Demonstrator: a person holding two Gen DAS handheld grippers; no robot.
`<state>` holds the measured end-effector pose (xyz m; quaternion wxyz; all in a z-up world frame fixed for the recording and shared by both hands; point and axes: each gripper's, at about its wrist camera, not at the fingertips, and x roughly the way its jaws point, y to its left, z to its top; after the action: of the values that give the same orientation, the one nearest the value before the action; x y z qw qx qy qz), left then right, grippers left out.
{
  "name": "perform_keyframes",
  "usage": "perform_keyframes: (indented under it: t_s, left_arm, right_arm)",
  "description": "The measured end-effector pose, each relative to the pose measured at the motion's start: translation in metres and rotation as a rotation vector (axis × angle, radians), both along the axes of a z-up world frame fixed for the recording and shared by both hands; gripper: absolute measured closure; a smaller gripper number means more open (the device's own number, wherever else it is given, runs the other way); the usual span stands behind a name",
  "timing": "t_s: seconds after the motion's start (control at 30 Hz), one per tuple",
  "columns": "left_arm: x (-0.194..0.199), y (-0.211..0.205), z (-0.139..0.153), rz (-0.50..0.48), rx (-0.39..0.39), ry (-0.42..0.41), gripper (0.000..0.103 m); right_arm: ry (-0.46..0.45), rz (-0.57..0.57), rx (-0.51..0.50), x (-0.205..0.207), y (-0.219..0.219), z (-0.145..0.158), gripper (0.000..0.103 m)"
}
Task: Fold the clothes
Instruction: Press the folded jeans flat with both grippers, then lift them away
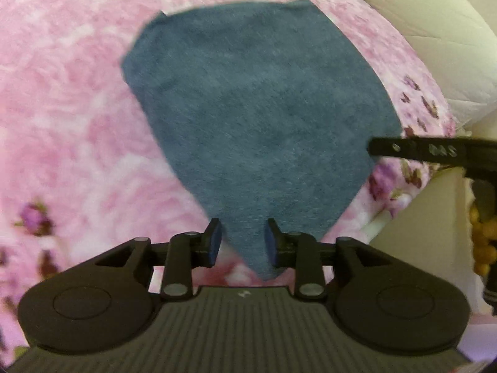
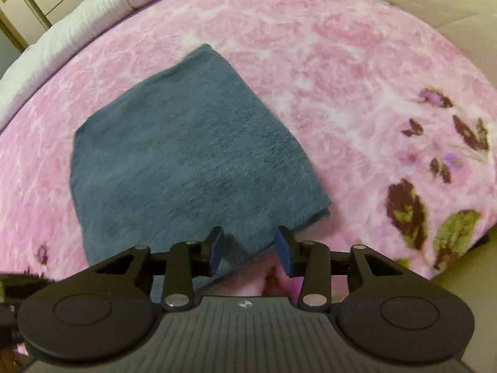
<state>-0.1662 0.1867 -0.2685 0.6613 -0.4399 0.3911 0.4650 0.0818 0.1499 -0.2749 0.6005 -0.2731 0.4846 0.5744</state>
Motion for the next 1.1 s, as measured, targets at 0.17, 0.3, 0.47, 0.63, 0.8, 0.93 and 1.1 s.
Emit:
perform_keyframes:
  t_s: [0.17, 0.3, 0.47, 0.63, 0.8, 0.93, 1.1]
  left_arm:
    - [-0.022, -0.014, 0.02, 0.035, 0.017, 0.022, 0.07]
    - [-0.042, -0.032, 0.027, 0.033, 0.015, 0.037, 0.07]
    - [-0.069, -0.055, 0.056, 0.046, 0.023, 0.048, 0.064]
    - [-0.085, -0.078, 0.104, 0.045, 0.071, 0.06, 0.058]
    - [-0.1, -0.108, 0.146, 0.041, 0.121, 0.05, 0.053]
    - [-0.109, -0.134, 0.166, 0.046, 0.129, 0.035, 0.053]
    - [-0.106, -0.158, 0.183, 0.021, 0.134, 0.042, 0.052]
  right_arm:
    - [-0.013, -0.004, -0.052, -0.018, -0.018, 0.008, 0.044]
    - [-0.04, -0.014, -0.085, -0.039, -0.025, 0.011, 0.041]
    - [-0.068, -0.008, -0.065, -0.067, -0.042, 0.042, 0.037]
    - [-0.096, -0.005, -0.03, -0.092, -0.061, 0.091, 0.03]
    - [-0.122, 0.005, 0.001, -0.117, -0.087, 0.131, 0.025]
    - [-0.126, 0.017, 0.026, -0.134, -0.109, 0.154, 0.023]
    - [-0.129, 0.039, 0.051, -0.15, -0.131, 0.179, 0.022]
